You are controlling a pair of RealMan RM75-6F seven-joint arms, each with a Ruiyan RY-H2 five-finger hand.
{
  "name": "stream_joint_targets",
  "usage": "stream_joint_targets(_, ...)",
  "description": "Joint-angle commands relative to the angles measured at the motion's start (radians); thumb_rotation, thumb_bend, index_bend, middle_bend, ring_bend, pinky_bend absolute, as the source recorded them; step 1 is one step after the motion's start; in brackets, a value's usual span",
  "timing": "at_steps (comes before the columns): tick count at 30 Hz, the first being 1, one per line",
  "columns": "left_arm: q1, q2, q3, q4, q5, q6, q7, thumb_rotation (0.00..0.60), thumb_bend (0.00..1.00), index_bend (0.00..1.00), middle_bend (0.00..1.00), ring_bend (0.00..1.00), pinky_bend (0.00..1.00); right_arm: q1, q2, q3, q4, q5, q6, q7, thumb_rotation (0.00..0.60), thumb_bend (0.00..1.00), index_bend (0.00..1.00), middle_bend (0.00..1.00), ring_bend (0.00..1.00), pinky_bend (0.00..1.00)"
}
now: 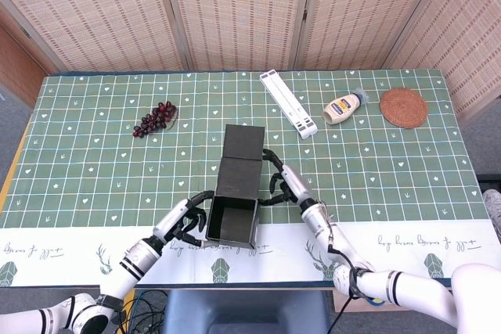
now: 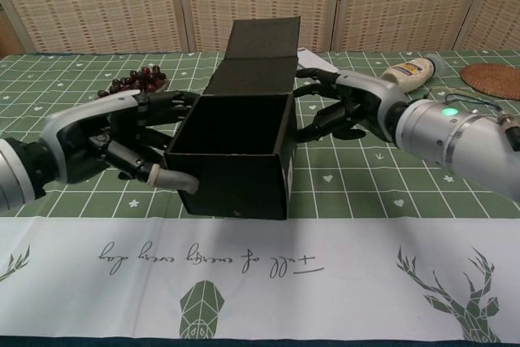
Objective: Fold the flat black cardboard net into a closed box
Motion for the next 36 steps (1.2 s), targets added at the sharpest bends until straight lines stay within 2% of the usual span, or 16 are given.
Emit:
stream_joint_targets(1, -0.010, -0.002, 0.006, -0.007, 0.002, -0.011, 0.014, 0.600, 0.09, 0.37, 0.37, 0.67, 0.92, 0.042, -0.058, 0.034, 0.041, 0.020, -0.003, -0.022, 0.600, 0.09, 0.00, 0.14, 0.64, 1.00)
stream_joint_targets(7, -0.033, -0.033, 0.010, 0.025, -0.005, -0.030, 0.055, 0.600, 0.09, 0.37, 0.37, 0.70, 0.92, 0.099, -0.131, 0.105, 0.078, 0.036, 0.006, -0.019, 0.600, 0.04, 0.00, 0.16, 0.64, 1.00)
stream_joint_targets(10, -0.045, -0.055, 0.007, 0.057, -0.014, -0.039, 0.079, 0.600, 0.09, 0.37, 0.37, 0.68, 0.92, 0.115, -0.139, 0.135, 0.068, 0.036, 0.010, -0.009, 0.600, 0.01, 0.00, 0.18, 0.64, 1.00)
stream_joint_targets(14, -0.059, -0.089, 0.005, 0.116, -0.034, -0.053, 0.130, 0.600, 0.09, 0.36, 0.37, 0.67, 0.92, 0.117, -0.111, 0.148, 0.011, 0.025, -0.006, 0.005, 0.600, 0.00, 0.00, 0.21, 0.64, 1.00)
stream_joint_targets(19, -0.073, -0.134, -0.022, 0.186, -0.104, -0.076, 0.184, 0.600, 0.09, 0.35, 0.37, 0.67, 0.92, 0.120, -0.040, 0.155, -0.079, 0.044, -0.071, 0.009, 0.600, 0.00, 0.00, 0.33, 0.64, 1.00)
stream_joint_targets(23, -0.080, -0.178, -0.043, 0.254, -0.137, -0.063, 0.251, 0.600, 0.09, 0.35, 0.37, 0.67, 0.92, 0.148, 0.007, 0.145, -0.117, 0.073, -0.115, -0.047, 0.600, 0.00, 0.00, 0.36, 0.64, 1.00)
stream_joint_targets(28, -0.078, -0.223, -0.084, 0.293, -0.217, -0.053, 0.309, 0.600, 0.09, 0.35, 0.37, 0.67, 0.92, 0.210, 0.060, 0.106, -0.137, 0.159, -0.160, -0.171, 0.600, 0.00, 0.00, 0.38, 0.64, 1.00)
stream_joint_targets(32, -0.071, -0.252, -0.107, 0.312, -0.266, -0.028, 0.367, 0.600, 0.09, 0.34, 0.37, 0.67, 0.92, 0.265, 0.064, 0.057, -0.128, 0.220, -0.086, -0.340, 0.600, 0.00, 0.00, 0.38, 0.64, 1.00)
stream_joint_targets(36, -0.059, -0.281, -0.141, 0.311, -0.358, -0.025, 0.410, 0.600, 0.09, 0.34, 0.37, 0.67, 0.92, 0.314, 0.052, 0.024, -0.139, 0.277, 0.006, -0.513, 0.600, 0.00, 0.02, 0.36, 0.64, 1.00)
